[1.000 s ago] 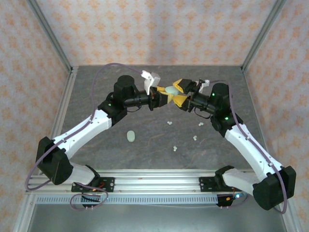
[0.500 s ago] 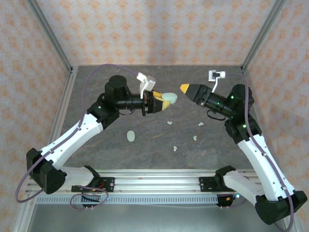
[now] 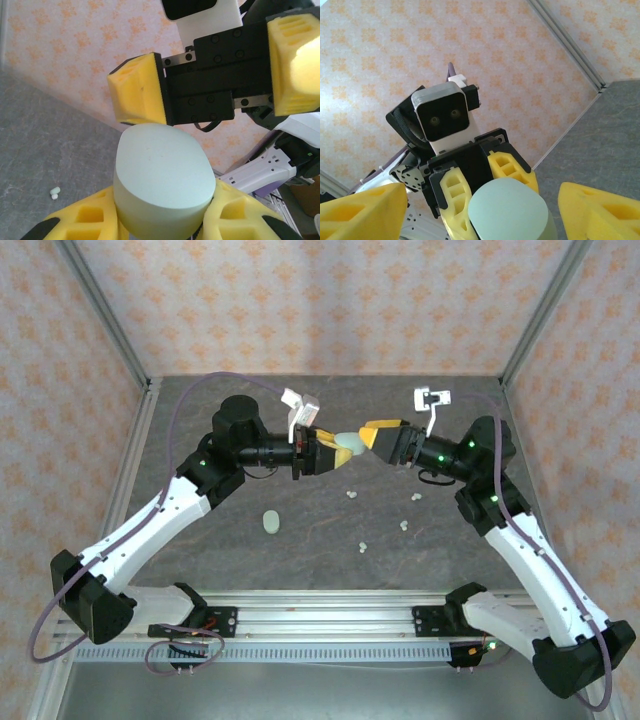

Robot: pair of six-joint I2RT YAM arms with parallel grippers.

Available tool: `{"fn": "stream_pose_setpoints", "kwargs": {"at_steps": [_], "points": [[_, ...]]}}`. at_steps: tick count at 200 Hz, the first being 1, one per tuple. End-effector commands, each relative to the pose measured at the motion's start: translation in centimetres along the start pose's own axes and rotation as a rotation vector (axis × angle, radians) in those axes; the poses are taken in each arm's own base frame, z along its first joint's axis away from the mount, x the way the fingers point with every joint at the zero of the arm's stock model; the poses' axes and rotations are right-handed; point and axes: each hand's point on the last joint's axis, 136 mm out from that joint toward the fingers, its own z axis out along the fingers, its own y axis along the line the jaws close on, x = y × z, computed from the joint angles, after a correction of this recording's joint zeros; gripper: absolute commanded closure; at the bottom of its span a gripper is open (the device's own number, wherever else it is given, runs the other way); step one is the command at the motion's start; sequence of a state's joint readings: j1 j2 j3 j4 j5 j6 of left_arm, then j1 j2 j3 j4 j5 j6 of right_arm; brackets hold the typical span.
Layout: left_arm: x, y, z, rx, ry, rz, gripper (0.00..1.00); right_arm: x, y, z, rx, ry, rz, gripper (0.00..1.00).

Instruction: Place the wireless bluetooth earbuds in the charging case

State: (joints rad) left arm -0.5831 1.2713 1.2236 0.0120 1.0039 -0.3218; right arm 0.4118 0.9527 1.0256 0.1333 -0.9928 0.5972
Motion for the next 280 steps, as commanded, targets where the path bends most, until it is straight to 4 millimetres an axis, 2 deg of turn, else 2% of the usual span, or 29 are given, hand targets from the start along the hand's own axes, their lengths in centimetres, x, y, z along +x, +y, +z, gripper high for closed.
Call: {"fn": "stream_pose_setpoints", "kwargs": {"at_steps": [1, 32, 80, 132, 184, 213, 254, 280], "points": [[-2.8, -3.3, -1.0, 0.068, -0.061, 0.067, 0.88, 0.3, 1.5, -0.2, -0.072, 0.003, -0.072, 0.21], [-3.1, -3.6, -1.0, 0.078, -0.067, 0.057, 0.88, 1.2, 1.2, -0.2, -0.08, 0.024, -0.092, 0.21], [-3.5, -3.8, -0.9, 0.085, -0.072, 0.052, 0.88, 1.1, 1.4, -0.1, -0.091, 0.033, -0.115, 0.23], [-3.5, -3.7, -0.5, 0.091, -0.065, 0.042, 0.88, 1.6, 0.4, 0.2, -0.065, 0.048, -0.116, 0.24], [-2.8, -4.1, 0.0, 0.097, -0.035, 0.048, 0.88, -0.2, -1.3, 1.0, 0.032, 0.001, -0.068, 0.41], [-2.4, -4.2, 0.0, 0.093, -0.021, 0.055, 0.88, -1.0, -1.9, 1.2, 0.065, -0.021, -0.052, 0.43], [-2.6, -4.6, -0.4, 0.092, -0.027, 0.073, 0.89, -1.0, -2.6, 1.3, 0.094, -0.019, -0.041, 0.44], [-2.8, -4.9, -0.6, 0.096, -0.031, 0.081, 0.89, -0.9, -2.5, 1.5, 0.069, -0.018, -0.03, 0.54]]}}
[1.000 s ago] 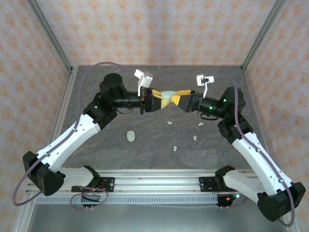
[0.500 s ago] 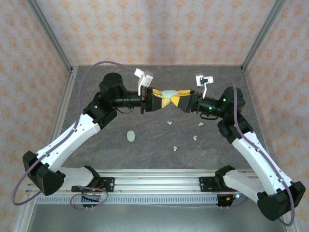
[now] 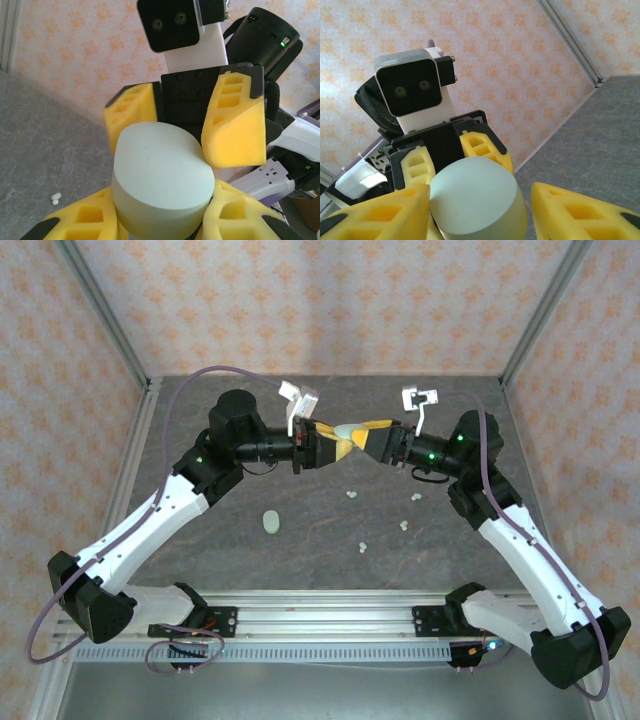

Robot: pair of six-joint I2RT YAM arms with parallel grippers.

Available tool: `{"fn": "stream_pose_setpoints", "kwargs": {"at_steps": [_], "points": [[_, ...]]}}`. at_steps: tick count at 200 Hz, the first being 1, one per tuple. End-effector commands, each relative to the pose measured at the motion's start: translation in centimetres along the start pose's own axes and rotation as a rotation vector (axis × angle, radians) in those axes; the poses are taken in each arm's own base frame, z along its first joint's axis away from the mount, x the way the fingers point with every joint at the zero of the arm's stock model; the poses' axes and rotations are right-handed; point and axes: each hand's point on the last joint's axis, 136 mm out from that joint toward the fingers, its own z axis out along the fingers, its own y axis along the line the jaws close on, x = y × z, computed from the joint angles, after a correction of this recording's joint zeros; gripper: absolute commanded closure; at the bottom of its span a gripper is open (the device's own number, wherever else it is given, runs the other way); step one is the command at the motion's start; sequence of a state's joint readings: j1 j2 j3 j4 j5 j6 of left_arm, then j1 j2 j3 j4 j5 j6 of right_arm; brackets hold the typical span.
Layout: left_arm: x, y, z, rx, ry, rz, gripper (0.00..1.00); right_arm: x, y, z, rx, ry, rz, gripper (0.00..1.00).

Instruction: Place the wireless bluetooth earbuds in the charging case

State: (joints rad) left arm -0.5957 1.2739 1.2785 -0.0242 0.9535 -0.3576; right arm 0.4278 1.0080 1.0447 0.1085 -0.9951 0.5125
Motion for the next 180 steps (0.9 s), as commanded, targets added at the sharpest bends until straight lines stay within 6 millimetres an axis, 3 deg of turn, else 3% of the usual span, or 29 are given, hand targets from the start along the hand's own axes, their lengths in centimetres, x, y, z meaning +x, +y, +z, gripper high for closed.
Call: {"fn": "stream_pose_setpoints", "kwargs": {"at_steps": [1, 45, 89, 136, 180], "points": [[-1.2, -4.5, -0.7, 0.128, -0.008, 0.103, 0.89, -1.4, -1.2, 0.2, 0.053, -0.06, 0.012, 0.55], [-0.9, -4.4, -0.6, 0.125, 0.002, 0.106, 0.89, -1.8, 0.2, 0.5, -0.032, -0.057, 0.043, 0.66], [0.0, -3.9, -0.6, 0.11, 0.043, 0.122, 0.89, -2.1, -1.4, 0.2, 0.115, -0.048, 0.092, 0.67], [0.2, -3.7, -0.6, 0.104, 0.048, 0.126, 0.89, -2.7, -3.4, -0.6, 0.267, -0.083, 0.141, 0.47], [1.1, -2.8, -0.3, 0.08, 0.067, 0.112, 0.89, -2.6, -5.2, -1.3, 0.367, -0.106, 0.192, 0.38]]}}
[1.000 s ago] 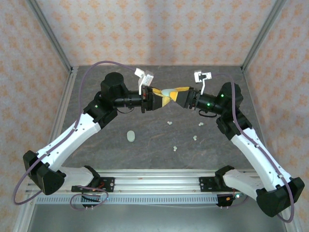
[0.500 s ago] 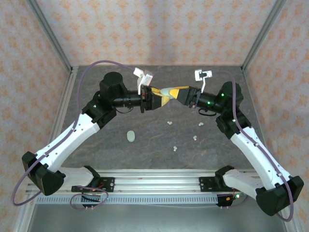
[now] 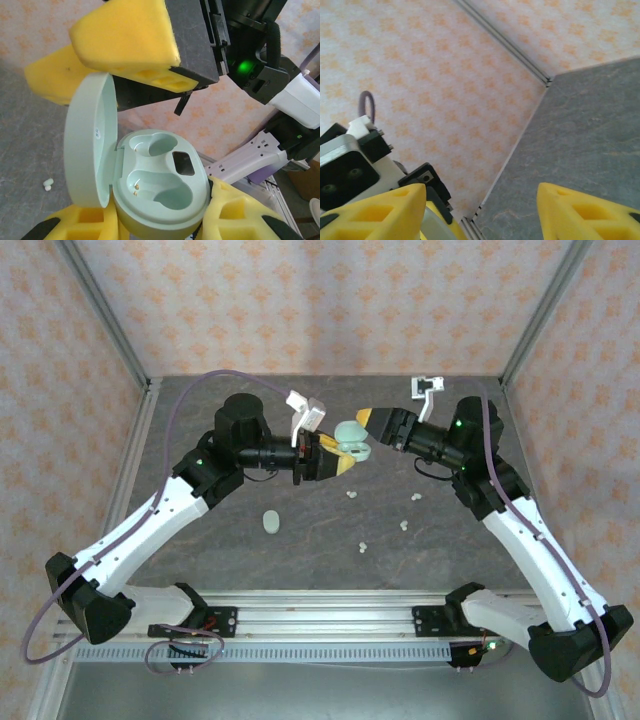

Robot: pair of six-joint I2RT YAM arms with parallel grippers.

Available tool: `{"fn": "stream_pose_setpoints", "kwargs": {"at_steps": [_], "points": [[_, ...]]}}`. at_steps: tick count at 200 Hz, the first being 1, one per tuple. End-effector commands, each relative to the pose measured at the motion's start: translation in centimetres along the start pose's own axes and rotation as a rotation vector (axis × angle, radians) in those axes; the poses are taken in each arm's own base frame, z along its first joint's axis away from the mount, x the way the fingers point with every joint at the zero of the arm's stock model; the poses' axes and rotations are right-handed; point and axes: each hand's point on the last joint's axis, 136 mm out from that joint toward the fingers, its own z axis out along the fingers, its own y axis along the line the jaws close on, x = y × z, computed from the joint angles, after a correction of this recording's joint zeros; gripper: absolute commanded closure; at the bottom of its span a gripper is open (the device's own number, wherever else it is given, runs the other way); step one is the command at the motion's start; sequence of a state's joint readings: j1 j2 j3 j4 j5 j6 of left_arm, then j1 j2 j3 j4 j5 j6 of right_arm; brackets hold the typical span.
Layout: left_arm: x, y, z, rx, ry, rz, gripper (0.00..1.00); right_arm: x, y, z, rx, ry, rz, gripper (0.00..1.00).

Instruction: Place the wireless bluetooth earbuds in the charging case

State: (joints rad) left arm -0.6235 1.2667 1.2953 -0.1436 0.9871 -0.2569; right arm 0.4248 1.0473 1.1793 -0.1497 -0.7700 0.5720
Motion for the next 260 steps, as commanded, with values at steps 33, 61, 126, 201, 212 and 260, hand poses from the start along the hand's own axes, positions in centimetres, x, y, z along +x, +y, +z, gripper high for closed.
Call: {"fn": "stream_pose_setpoints", "kwargs": {"at_steps": [33, 61, 126, 201, 212, 260], "points": [[-0.2, -0.5, 0.1, 0.042, -0.006, 0.044, 0.9, -1.2, -1.6, -1.1, 0.111, -0.067, 0.048, 0.32], [0.1, 0.1, 0.2, 0.036, -0.006, 0.031, 0.9, -1.6, -1.0, -2.3, 0.094, -0.09, 0.044, 0.29], [1.2, 1.3, -0.7, -0.031, 0.011, 0.022, 0.9, 1.2, -6.0, -4.5, 0.317, -0.071, 0.15, 0.28], [4.1, 3.2, -2.1, -0.154, 0.059, 0.024, 0.9, 8.8, -17.0, -3.7, 0.695, 0.074, 0.398, 0.43], [4.3, 3.3, -2.3, -0.164, 0.061, 0.026, 0.9, 9.9, -18.3, -3.1, 0.722, 0.082, 0.429, 0.46], [5.1, 4.6, -2.6, -0.222, 0.069, 0.039, 0.89, 14.2, -22.6, 0.3, 0.781, 0.128, 0.539, 0.54]]}}
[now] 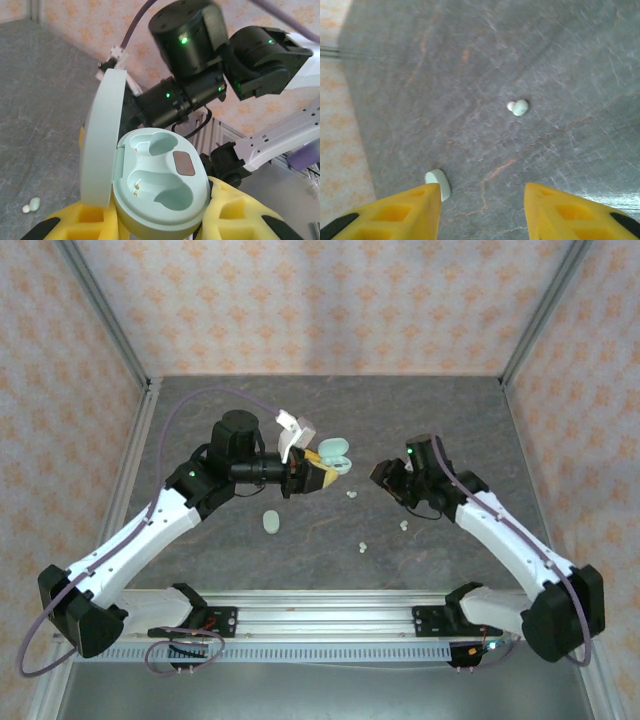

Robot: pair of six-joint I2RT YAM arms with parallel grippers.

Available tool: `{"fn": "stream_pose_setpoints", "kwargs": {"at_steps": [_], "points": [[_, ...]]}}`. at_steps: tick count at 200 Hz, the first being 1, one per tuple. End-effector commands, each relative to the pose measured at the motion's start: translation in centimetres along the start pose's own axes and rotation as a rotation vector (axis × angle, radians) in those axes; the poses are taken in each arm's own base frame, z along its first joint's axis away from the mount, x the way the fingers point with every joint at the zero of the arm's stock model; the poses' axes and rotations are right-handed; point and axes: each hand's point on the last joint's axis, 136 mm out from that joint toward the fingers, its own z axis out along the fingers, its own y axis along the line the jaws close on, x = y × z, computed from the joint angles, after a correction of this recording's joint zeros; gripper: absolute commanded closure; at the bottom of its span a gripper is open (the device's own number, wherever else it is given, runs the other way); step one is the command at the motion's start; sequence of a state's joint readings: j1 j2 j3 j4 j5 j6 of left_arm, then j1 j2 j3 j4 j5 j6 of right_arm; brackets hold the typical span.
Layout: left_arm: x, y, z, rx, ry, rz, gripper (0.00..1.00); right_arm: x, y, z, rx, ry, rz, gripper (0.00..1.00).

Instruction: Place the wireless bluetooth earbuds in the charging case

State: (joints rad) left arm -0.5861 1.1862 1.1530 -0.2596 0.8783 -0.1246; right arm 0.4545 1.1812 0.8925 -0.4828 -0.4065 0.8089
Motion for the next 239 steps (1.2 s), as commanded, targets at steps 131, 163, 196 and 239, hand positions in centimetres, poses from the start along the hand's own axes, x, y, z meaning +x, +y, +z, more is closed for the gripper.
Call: {"fn": "stream_pose_setpoints", "kwargs": {"at_steps": [131, 163, 196, 239], "points": [[1.7, 4.1, -1.6, -0.243, -0.048, 0.127, 0.89, 0.8, -2.6, 12.0, 0.112, 0.08, 0.144, 0.65], [2.0, 4.2, -1.7, -0.249, -0.034, 0.136, 0.89, 0.7, -2.7, 12.8, 0.124, 0.087, 0.152, 0.66], [2.3, 4.2, -1.8, -0.252, -0.018, 0.143, 0.89, 0.6, -2.8, 13.1, 0.132, 0.081, 0.152, 0.66], [2.5, 4.1, -1.9, -0.253, -0.004, 0.153, 0.89, 0.5, -2.9, 13.6, 0.137, 0.084, 0.154, 0.69]]}}
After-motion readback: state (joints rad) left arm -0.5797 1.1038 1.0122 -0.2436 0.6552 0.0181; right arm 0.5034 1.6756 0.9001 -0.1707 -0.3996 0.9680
